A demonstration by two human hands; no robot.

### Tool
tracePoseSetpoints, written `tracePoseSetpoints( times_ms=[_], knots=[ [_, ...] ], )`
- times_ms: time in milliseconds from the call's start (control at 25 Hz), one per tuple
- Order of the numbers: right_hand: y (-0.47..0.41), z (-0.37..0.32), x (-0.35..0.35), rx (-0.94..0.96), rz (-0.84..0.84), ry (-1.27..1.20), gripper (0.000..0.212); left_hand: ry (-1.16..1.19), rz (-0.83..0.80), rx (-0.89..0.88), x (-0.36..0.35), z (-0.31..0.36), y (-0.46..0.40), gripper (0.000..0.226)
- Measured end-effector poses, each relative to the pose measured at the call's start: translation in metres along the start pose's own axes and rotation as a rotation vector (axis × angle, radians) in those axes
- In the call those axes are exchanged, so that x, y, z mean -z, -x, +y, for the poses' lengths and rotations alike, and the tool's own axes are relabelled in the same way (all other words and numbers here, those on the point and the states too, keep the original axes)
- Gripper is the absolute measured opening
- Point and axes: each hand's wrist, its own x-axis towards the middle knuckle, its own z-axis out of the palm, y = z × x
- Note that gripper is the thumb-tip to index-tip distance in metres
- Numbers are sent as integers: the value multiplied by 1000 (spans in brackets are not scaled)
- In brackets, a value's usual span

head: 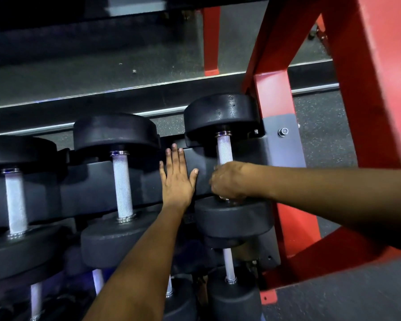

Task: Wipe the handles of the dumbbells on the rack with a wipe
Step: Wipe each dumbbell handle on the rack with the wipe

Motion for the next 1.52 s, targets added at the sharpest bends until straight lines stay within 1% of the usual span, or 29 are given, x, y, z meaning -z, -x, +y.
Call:
tracePoseSetpoints(
  times_ms=[120, 200, 320, 400, 440, 480, 560, 600, 640, 680, 720, 760, 800, 840, 880, 920, 960, 1000, 1040, 1080, 1120, 1160, 1200, 1240, 1280, 1320, 1400, 1480, 1520],
  knots=[
    [4, 17, 11, -73, 85, 14, 34, -17, 10, 0, 0, -1, 0, 72],
    [4, 10, 2, -50, 114, -108, 31, -24, -4, 5, 2, 0, 0, 71],
    [27, -5, -32, -24, 299, -617, 23, -38, -22, 13, 2, 2, 2, 71],
    [45, 0, -64, -116, 380, -889, 20, -42, -32, 12, 2, 3, 1, 70],
    [54, -1, -77, -225, 407, -994, 15, -45, -32, 15, 1, 2, 1, 70],
    [56, -2, -85, -410, 454, -1138, 12, -42, -27, 19, 0, 2, 1, 70],
    [46, 1, -78, -894, 710, -1645, 29, -31, -14, 14, -1, 1, 1, 70],
    [33, 6, -69, -1071, 861, -1914, 35, -25, -2, 6, -1, 0, 1, 69],
    [16, 12, -52, -1138, 951, -2109, 36, -18, 11, -3, -3, -1, 1, 70],
    [1, 18, -31, -1104, 969, -2223, 32, -11, 21, -7, -5, -2, 1, 71],
    [-11, 20, -8, -1036, 938, -2287, 20, -11, 35, -10, -7, -2, 0, 72],
    [-22, 18, 11, -972, 833, -2299, 8, -19, 59, -11, -8, -2, 0, 73],
    [-26, 16, 26, -944, 693, -2254, 41, -20, 89, -13, -10, -3, 0, 72],
    [-29, 16, 28, -958, 547, -2198, 68, -16, 103, -18, -10, -3, 1, 71],
    [-32, 22, 23, -989, 544, -2180, 72, -5, 99, -20, -11, -2, 1, 70],
    [-33, 30, 18, -997, 593, -2226, 52, 5, 99, -20, -11, -2, 1, 70],
    [-29, 34, 16, -978, 630, -2308, 24, 10, 113, -20, -12, -2, 1, 69],
    [-28, 35, 14, -972, 642, -2354, 13, 6, 130, -22, -12, -2, 1, 69],
    [-27, 35, 14, -946, 625, -2328, 25, -3, 145, -25, -13, -2, 1, 69],
    [-26, 32, 15, -930, 609, -2268, 52, -13, 158, -22, -13, -2, 0, 68],
    [-26, 28, 14, -913, 587, -2226, 73, -19, 167, -15, -14, -2, -2, 68],
    [-26, 26, 9, -887, 633, -2216, 75, -21, 171, -12, -15, -2, -3, 68],
    [-21, 27, 6, -836, 707, -2289, 64, -21, 169, -15, -15, -1, -2, 68],
    [-17, 31, -2, -733, 749, -2473, 50, -29, 170, -17, -16, -2, -1, 69],
    [-13, 35, -13, -584, 728, -2668, 43, -42, 179, -19, -16, -2, 0, 69],
    [-14, 39, -26, -441, 690, -2862, 43, -50, 181, -19, -16, -2, 0, 68],
    [-16, 43, -39, -281, 671, -3112, 47, -56, 180, -23, -17, -2, -1, 68],
    [-22, 40, -36, -337, 738, -3110, 37, -64, 185, -26, -18, -3, -1, 68],
    [-25, 36, -33, -453, 809, -3029, 26, -65, 190, -26, -18, -3, -1, 68]
  ],
)
